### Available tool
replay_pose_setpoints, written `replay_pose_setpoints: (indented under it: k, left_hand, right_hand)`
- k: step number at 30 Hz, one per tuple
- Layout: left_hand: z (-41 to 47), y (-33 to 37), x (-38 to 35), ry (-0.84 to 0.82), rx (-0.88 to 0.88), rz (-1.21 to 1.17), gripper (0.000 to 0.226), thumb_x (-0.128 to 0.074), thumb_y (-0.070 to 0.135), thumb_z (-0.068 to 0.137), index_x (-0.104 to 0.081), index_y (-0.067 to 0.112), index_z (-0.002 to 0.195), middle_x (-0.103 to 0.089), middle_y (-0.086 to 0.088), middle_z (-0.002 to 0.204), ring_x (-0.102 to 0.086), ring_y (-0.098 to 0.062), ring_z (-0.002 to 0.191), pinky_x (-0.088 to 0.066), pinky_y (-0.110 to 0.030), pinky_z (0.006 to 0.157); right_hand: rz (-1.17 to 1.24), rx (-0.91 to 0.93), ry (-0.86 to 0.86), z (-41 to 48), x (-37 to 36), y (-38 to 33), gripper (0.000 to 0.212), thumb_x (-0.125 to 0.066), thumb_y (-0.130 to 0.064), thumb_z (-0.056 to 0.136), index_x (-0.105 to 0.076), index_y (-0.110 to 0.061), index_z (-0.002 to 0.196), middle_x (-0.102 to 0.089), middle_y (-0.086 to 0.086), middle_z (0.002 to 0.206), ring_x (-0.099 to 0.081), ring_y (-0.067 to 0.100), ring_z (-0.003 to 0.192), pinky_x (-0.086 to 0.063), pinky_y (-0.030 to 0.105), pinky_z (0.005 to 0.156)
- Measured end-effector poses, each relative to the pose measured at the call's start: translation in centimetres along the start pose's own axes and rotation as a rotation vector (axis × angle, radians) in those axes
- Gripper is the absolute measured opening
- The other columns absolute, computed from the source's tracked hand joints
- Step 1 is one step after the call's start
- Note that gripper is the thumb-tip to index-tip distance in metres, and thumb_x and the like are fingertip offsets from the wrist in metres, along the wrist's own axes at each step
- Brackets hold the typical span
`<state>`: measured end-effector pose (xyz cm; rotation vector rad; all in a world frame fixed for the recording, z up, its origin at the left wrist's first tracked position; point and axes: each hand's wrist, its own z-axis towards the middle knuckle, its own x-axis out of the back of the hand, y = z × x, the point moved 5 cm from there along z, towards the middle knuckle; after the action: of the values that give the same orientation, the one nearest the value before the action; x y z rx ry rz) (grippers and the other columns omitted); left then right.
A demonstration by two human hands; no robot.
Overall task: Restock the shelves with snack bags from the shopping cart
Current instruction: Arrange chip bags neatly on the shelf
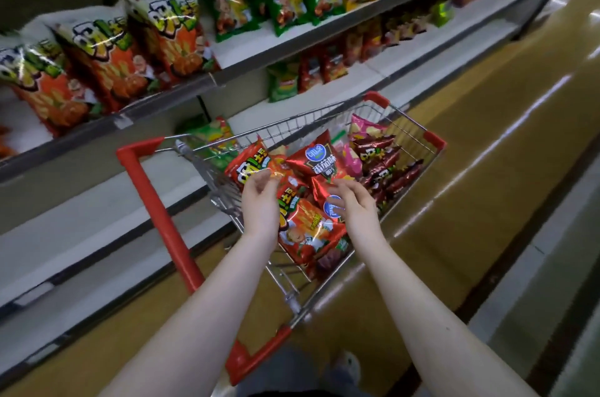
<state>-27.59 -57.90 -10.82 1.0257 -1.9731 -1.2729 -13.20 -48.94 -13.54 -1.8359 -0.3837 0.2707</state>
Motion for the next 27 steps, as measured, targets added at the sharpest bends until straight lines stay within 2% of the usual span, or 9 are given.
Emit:
replay_pose_setpoints:
  k: [5,9,12,15,18,21,23,25,27]
  left_hand:
    - [3.0,-1.6,-0.1,0.095,0.086,-0.003,0.025,-0.054,0.021,0.095,-0.054,0.012,0.119,-0.058,-0.010,0.121,-0.055,-0.026,0.111,-0.043,-0.044,0.101]
    - [6.1,-2.9,-0.5,0.146,0.144,-0.049,0.031,-0.053,0.019,0.095,-0.051,0.009,0.124,-0.058,-0.009,0.115,-0.057,-0.021,0.094,-0.048,-0.037,0.088]
    - [7.8,-3.4,-0.8,0.193,0.168,-0.016,0.032,-0.054,0.017,0.095,-0.050,0.007,0.125,-0.054,-0.005,0.112,-0.051,-0.013,0.085,-0.039,-0.027,0.075]
    - [9.1,-4.9,-1.5,0.207,0.241,0.049,0.040,-0.058,0.021,0.093,-0.048,0.009,0.129,-0.052,-0.002,0.111,-0.053,-0.018,0.095,-0.041,-0.031,0.084]
    - [10.2,-7.0,-2.2,0.228,0.327,0.131,0.045,-0.066,0.025,0.087,-0.051,0.010,0.127,-0.059,-0.008,0.122,-0.057,-0.028,0.110,-0.046,-0.040,0.096]
    - [10.9,-8.2,-2.7,0.241,0.383,0.165,0.044,-0.070,0.024,0.085,-0.056,0.011,0.125,-0.062,-0.004,0.117,-0.057,-0.026,0.113,-0.043,-0.029,0.090]
    - [11.4,-8.7,-3.2,0.212,0.383,0.220,0.045,-0.071,0.025,0.084,-0.057,0.013,0.125,-0.063,-0.002,0.112,-0.058,-0.026,0.113,-0.042,-0.028,0.087]
    - [11.7,-9.3,-3.6,0.158,0.417,0.341,0.055,-0.072,0.026,0.082,-0.053,0.016,0.132,-0.062,-0.003,0.120,-0.056,-0.027,0.116,-0.046,-0.033,0.094]
    - [11.8,-10.1,-3.8,0.108,0.443,0.486,0.071,-0.077,0.029,0.075,-0.047,0.021,0.139,-0.058,-0.002,0.131,-0.051,-0.028,0.123,-0.044,-0.038,0.102]
  right_hand:
    - [-0.012,-0.063,-0.076,3.4,-1.4,0.9,0.021,-0.044,-0.018,0.099,-0.057,-0.009,0.114,-0.064,0.003,0.100,-0.061,0.016,0.091,-0.048,0.017,0.074]
    - [-0.118,-0.048,-0.128,6.6,-3.2,2.1,0.015,-0.042,-0.015,0.100,-0.056,-0.015,0.107,-0.063,-0.001,0.097,-0.059,0.013,0.090,-0.046,0.018,0.077]
    - [-0.173,-0.067,-0.174,8.6,-4.2,3.5,0.014,-0.043,-0.014,0.098,-0.056,-0.018,0.101,-0.063,0.001,0.100,-0.059,0.012,0.092,-0.045,0.018,0.078]
    - [-0.203,-0.107,-0.204,10.4,-4.6,4.3,0.016,-0.044,-0.014,0.098,-0.057,-0.021,0.097,-0.063,0.005,0.103,-0.059,0.014,0.094,-0.045,0.020,0.078]
    - [-0.242,-0.112,-0.251,12.8,-5.1,4.7,0.020,-0.045,-0.013,0.096,-0.057,-0.028,0.090,-0.065,0.009,0.109,-0.060,0.020,0.100,-0.047,0.033,0.091]
    - [-0.291,-0.126,-0.319,15.4,-6.0,5.1,0.013,-0.049,-0.022,0.092,-0.058,-0.030,0.091,-0.065,0.005,0.108,-0.059,0.022,0.107,-0.045,0.040,0.099]
    - [-0.312,-0.118,-0.370,17.2,-6.8,5.1,0.012,-0.050,-0.023,0.093,-0.059,-0.031,0.091,-0.065,0.004,0.109,-0.058,0.022,0.108,-0.044,0.042,0.100]
    - [-0.329,-0.112,-0.423,18.8,-7.3,5.4,0.009,-0.051,-0.025,0.093,-0.060,-0.026,0.093,-0.064,0.004,0.108,-0.058,0.023,0.109,-0.044,0.041,0.100]
    - [-0.352,-0.111,-0.484,20.0,-7.9,5.8,0.016,-0.051,-0.022,0.096,-0.062,-0.015,0.104,-0.063,0.005,0.110,-0.057,0.023,0.110,-0.043,0.038,0.100]
